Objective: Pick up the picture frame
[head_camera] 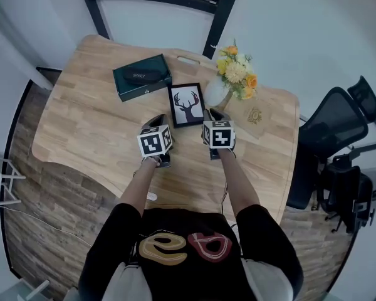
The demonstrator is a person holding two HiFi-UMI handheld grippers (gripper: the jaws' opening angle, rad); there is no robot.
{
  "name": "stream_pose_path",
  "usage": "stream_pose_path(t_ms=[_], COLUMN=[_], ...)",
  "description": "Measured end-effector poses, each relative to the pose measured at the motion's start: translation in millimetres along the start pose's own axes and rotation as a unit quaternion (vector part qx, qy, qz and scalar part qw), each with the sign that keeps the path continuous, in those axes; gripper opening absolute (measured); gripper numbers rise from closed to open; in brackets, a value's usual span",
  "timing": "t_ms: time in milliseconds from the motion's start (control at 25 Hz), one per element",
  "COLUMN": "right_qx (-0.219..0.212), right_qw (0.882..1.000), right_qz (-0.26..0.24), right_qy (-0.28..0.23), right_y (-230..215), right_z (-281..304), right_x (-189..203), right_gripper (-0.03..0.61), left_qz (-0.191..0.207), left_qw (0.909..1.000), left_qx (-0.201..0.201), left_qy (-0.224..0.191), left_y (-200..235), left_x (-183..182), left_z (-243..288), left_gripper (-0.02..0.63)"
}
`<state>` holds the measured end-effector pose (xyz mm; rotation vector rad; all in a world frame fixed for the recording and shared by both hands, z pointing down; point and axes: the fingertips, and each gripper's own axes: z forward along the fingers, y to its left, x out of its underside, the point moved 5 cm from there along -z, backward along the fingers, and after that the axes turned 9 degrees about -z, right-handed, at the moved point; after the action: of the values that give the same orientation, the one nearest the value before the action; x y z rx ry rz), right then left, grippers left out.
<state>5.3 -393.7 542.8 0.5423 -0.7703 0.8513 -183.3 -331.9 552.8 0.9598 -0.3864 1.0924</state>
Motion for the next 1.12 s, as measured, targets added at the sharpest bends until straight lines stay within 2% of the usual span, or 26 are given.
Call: stream_pose_path(t_ms=[280,560,760,880,1000,1120], right_qx=[-0.009,-0.019,-0.021,-0.014,-0.016,-0.017], right_qw=[0.999,0.998,0.998,0.997,0.997,0.996], right_qz=[0.006,0.016,0.016,0.020,0.022,0.029], right_qy=[0.030,0.056,0.065,0.068,0.072,0.079], right_y=[-5.1,-2.3,-1.0,-5.0,-7.2,-8.9], right_z=[18.5,42.0,54.8,62.7,70.6,76.2], right_x=[10.3,22.3,27.1,31.0,33.0,37.8], right_gripper=[0.071,0.087,0.094,0.093,0.094,0.096], left_qz=[-0.027,-0.041,-0.077,-0.071,-0.073,-0.076], left_qw=[0.9993,0.9975,0.9948,0.9951,0.9944,0.9934], left_qx=[0.003,-0.030,-0.032,-0.035,-0.041,-0.046], left_qy=[0.026,0.048,0.058,0.060,0.065,0.073], left_y=[2.8,9.4,14.8,17.5,20.6,22.0], left_x=[4.5,16.5,19.3,19.3,20.8,24.7], left_z=[23.0,46.1,58.7,65.3,71.6,77.4], left_gripper=[0.020,0.020,0.020,0.020,0.037,0.098])
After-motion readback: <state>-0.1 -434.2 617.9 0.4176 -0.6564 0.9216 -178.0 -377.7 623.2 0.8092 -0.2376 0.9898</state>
